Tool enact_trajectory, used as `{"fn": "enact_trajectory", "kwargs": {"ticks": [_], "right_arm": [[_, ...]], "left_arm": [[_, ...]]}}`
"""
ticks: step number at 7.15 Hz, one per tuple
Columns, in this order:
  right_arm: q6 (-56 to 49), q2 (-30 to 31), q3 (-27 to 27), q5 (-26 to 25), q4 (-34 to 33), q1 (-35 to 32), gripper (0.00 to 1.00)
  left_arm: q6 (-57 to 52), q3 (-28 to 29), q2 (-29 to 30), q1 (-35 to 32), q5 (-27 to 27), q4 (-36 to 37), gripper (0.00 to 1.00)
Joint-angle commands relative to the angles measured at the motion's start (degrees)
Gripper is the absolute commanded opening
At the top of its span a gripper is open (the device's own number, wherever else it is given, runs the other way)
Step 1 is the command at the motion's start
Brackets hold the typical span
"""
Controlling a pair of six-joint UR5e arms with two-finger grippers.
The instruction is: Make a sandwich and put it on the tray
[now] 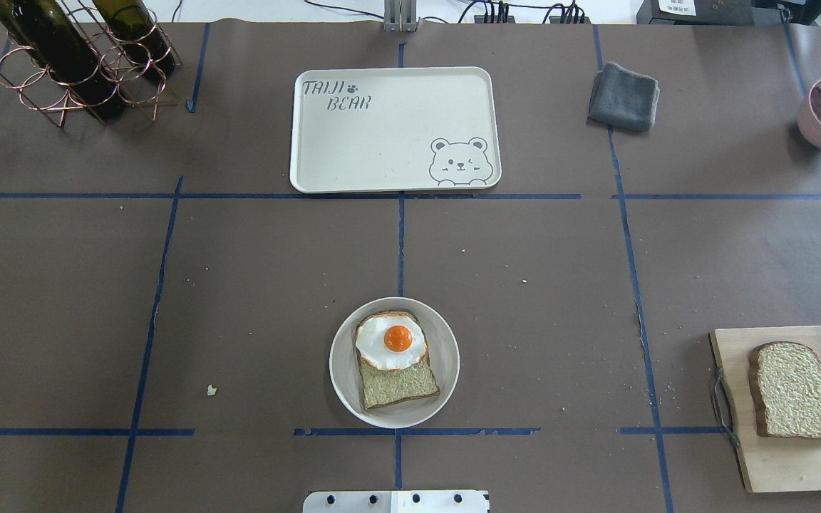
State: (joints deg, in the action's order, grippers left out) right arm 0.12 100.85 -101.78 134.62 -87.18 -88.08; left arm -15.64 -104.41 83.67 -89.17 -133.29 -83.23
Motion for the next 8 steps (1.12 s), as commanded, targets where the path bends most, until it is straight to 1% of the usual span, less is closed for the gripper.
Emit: {"fn": "enact_trajectory", "kwargs": {"ticks": [1, 2, 3, 4, 5, 6, 7, 8], "right_arm": [[0.1, 0.0, -0.1, 0.3, 0.0, 0.0, 1.0], [0.2, -0.4, -0.6, 0.6, 0.2, 0.1, 1.0], [0.8, -3.5, 0.1, 2.0, 2.1, 1.6, 1.0], [1.0, -1.2, -0.6, 3.6, 2.6, 1.6, 1.0], [0.6, 3.4, -4.2, 3.7, 6.4, 1.6, 1.0], [1.6, 7.6, -5.6, 6.5, 16.0, 2.5, 1.0], [7.3, 9.7, -5.7, 10.4, 22.6, 3.5, 1.0], [19.4, 9.9, -6.7, 12.3, 28.9, 8.5, 1.0]], "left_arm": [[0.0, 0.0, 0.0, 0.1, 0.0, 0.0, 1.0], [0.0, 0.0, 0.0, 0.1, 0.0, 0.0, 1.0], [0.0, 0.1, 0.0, 0.1, 0.0, 0.0, 1.0], [0.0, 0.2, 0.0, 0.1, 0.0, 0.0, 1.0], [0.0, 0.1, 0.0, 0.1, 0.0, 0.0, 1.0], [0.0, 0.2, 0.0, 0.1, 0.0, 0.0, 1.0], [0.0, 0.2, 0.0, 0.1, 0.0, 0.0, 1.0], [0.0, 0.2, 0.0, 0.1, 0.0, 0.0, 1.0]]}}
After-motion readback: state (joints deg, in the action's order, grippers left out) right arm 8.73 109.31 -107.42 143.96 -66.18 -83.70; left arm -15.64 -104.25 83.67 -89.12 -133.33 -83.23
